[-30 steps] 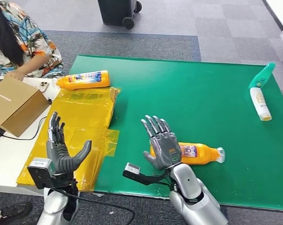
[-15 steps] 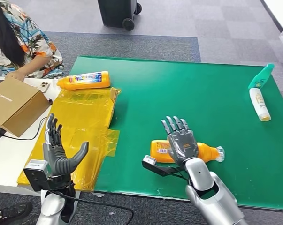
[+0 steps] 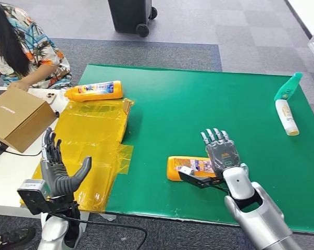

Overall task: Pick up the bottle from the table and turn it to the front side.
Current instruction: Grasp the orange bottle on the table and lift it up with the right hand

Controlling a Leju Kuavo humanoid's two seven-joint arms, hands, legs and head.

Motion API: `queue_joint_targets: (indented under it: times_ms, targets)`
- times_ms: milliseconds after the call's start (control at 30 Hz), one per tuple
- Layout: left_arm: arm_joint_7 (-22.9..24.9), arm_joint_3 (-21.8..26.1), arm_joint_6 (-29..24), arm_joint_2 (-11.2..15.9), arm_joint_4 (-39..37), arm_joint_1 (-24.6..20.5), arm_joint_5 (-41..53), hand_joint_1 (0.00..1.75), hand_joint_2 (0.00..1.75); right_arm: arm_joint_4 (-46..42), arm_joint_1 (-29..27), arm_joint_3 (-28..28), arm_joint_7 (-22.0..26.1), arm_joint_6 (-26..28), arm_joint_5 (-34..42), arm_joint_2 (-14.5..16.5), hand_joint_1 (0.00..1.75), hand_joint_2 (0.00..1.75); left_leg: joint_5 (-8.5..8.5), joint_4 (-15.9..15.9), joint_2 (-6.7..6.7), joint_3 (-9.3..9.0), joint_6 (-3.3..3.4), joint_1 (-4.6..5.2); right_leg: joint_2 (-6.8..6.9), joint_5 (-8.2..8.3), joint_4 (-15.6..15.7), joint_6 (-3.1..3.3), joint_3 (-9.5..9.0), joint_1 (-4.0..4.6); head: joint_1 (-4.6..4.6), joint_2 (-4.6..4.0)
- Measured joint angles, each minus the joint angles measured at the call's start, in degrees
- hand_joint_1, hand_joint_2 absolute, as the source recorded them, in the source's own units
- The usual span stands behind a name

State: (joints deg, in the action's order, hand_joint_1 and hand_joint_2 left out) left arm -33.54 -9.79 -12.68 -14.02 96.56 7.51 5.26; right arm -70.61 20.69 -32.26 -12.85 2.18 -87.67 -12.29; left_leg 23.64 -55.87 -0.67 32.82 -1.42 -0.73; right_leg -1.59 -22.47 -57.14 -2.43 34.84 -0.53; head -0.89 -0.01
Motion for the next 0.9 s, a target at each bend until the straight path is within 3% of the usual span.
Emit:
queue_joint_targets:
  times_ms: [233,433,700,900]
  targets:
    - [-0.09,0.43,0.05,-0.37,0.01,0.04,-0.03,0.0,1.75,0.38,0.02,-0.3,0.44,4.76,-0.07,0.15,0.0,1.75,0.01,0.0,0.0,0.01,-0.01,0.0,0.0,-0.01,0.0,0.0,0.01,0.0,-0.01,-0.01]
    - [-0.17,0.63,0.38,-0.49,0.01,0.03,-0.41,0.0,1.75,1.4,1.73,-1.1,2.98,-0.25,4.4,-0.04,0.0,1.75,0.08,0.0,0.03,-0.12,-0.04,-0.01,-0.03,-0.07,0.0,0.04,-0.04,0.01,-0.02,-0.01]
    - [-0.85,1.08,0.86,-0.48,-0.18,-0.13,-1.52,0.0,1.75,1.86,4.18,-3.01,6.89,-5.58,14.1,-2.47,0.0,1.75,0.33,0.0,0.11,-0.62,-0.07,-0.01,-0.12,-0.22,0.02,0.1,-0.44,0.02,-0.01,-0.01]
    - [-1.15,1.27,0.74,-0.47,-0.38,-0.2,-1.91,0.0,1.75,1.97,5.14,-5.07,7.6,-5.15,17.46,-4.14,0.0,1.75,0.4,0.0,0.13,-0.83,-0.07,-0.01,-0.14,-0.3,0.02,0.08,-0.66,0.03,-0.01,-0.01]
